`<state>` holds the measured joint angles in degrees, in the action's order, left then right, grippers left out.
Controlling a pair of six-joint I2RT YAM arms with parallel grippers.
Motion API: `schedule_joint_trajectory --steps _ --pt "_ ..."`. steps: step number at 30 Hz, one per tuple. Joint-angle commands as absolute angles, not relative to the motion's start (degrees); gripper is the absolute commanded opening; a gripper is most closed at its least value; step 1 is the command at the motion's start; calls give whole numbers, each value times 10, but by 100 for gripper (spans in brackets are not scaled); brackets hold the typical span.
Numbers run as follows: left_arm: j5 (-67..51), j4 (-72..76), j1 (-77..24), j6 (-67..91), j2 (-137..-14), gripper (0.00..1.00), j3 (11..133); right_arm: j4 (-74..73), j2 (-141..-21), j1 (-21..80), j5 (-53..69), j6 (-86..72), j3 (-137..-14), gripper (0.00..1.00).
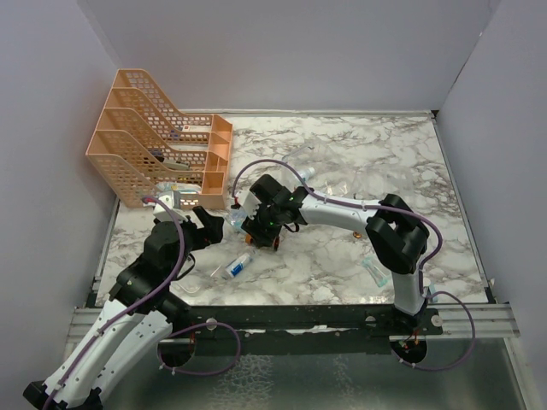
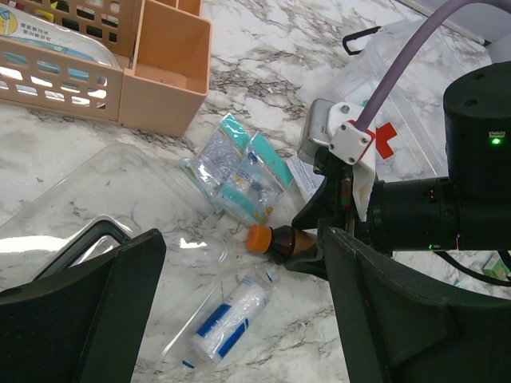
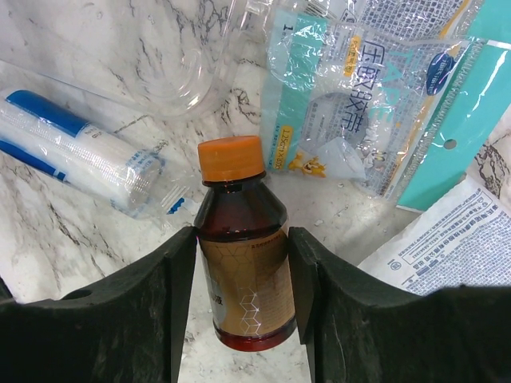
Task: Organize the medicine kit
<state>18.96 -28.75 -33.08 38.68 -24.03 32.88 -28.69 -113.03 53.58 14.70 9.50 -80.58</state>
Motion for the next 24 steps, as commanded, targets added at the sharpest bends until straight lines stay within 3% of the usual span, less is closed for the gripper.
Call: schedule_joint_trajectory --steps 1,9,16,24 --pt "189 -287 -332 392 -241 84 332 -297 -1144 540 116 95 -812 50" --pt "179 -282 -331 393 -241 84 329 -303 -1145 539 114 94 -809 52" --pt "176 -279 -331 392 -241 84 327 -296 -1124 540 116 70 -805 36" --pt "175 -278 -331 393 -241 84 327 -213 -1009 540 100 -35 -741 33"
